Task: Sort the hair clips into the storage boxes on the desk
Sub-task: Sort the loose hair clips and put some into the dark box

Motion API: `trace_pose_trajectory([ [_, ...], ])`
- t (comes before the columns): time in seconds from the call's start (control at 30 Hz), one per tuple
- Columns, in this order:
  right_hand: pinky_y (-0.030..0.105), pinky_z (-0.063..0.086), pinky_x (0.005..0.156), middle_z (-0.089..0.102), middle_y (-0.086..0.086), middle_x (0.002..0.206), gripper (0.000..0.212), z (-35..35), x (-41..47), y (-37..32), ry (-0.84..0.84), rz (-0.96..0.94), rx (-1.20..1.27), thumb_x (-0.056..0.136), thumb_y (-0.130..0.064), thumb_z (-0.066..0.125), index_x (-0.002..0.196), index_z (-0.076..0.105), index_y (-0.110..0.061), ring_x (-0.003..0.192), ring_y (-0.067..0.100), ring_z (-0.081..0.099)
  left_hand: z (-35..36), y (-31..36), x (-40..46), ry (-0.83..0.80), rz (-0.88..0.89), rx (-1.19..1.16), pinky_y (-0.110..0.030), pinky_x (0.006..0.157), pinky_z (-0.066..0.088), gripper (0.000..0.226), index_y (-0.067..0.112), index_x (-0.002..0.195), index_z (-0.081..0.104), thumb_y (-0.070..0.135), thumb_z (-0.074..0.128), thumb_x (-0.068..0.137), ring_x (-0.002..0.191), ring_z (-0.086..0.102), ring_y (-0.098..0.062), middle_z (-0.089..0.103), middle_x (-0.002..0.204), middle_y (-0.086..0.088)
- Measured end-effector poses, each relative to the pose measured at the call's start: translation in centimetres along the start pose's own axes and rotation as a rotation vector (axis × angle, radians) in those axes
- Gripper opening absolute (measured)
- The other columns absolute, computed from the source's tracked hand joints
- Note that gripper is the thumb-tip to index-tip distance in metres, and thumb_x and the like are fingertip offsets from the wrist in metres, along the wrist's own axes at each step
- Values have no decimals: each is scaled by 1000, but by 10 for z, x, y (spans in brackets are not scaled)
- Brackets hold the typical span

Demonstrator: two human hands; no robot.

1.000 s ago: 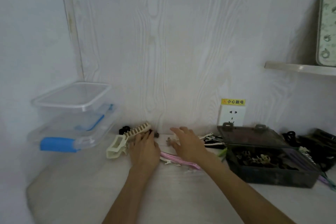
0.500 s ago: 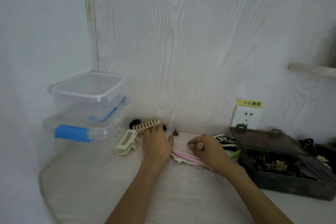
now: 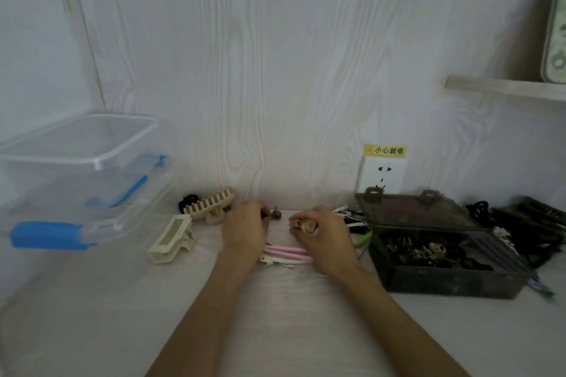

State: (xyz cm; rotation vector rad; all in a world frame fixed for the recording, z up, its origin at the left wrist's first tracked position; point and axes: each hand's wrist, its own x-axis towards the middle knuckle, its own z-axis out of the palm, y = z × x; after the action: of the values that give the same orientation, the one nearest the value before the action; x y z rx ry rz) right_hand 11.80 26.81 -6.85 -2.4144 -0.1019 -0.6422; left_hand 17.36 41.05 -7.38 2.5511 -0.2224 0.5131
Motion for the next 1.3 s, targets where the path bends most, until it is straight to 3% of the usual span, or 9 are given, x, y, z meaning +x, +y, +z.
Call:
trace_pose_trajectory([
  [0.17,13,46,75,67,-1,97,19,-12,-4,-7,142,-78,83,83,-18,68,101,72,-21,83,6,59,-9,-1,-12,-57,57,-95,-27,78,51,20,28,105,70,26,60,88,94,64,-14,71,106,4],
  [0.37,4,46,74,66,-9,91,20,-72,-25,-20,304,-172,185,78,-9,72,95,73,-17,81,1,61,-45,24,-32,168,83,-366,-22,73,52,12,26,97,71,27,63,87,80,64,-1,71,91,15],
  [0.53,-2,41,67,61,-8,90,17,-141,-55,15,394,-31,58,77,-6,71,91,73,-16,75,-4,56,-49,90,-62,-56,277,-573,-13,74,51,15,26,99,70,29,64,86,80,65,2,69,91,18],
  [0.67,5,35,70,60,-7,93,28,-163,-70,43,282,127,-95,74,-1,71,97,71,-18,85,5,54,-31,140,-74,-192,355,-551,-5,76,44,29,24,114,65,29,65,85,94,61,2,68,110,11],
  [0.8,5,36,81,63,2,108,40,-175,-74,55,78,133,-95,75,-3,71,113,65,-14,97,9,54,-22,157,-81,-384,359,-629,-21,93,50,50,26,132,51,22,66,85,104,64,-5,63,126,3],
  [1.0,17,41,85,66,-2,109,26,-175,-66,42,57,67,-106,83,-9,65,107,68,-19,97,6,57,-46,110,-71,-118,301,-542,-27,91,51,29,29,114,64,18,59,88,96,62,3,67,109,18],
  [1.13,21,47,86,65,-9,97,22,-139,-49,9,40,-6,-43,86,-11,62,102,68,-23,94,8,58,-61,32,-56,128,94,-282,-29,93,46,33,16,119,61,6,49,90,111,58,-17,64,119,-1],
  [1.2,24,46,86,62,-13,96,22,-112,-34,-9,-18,-49,-56,88,-14,58,104,66,-25,96,10,56,-63,-1,-47,86,25,-118,-38,98,42,38,6,125,53,2,45,88,118,52,-30,57,124,-15],
  [1.3,27,39,99,57,-1,125,31,-67,-5,-30,-193,-99,-93,92,-14,49,121,57,-25,117,15,50,-64,-31,-35,-28,-16,103,-34,111,26,52,0,139,32,5,46,89,136,31,-29,35,145,-17],
])
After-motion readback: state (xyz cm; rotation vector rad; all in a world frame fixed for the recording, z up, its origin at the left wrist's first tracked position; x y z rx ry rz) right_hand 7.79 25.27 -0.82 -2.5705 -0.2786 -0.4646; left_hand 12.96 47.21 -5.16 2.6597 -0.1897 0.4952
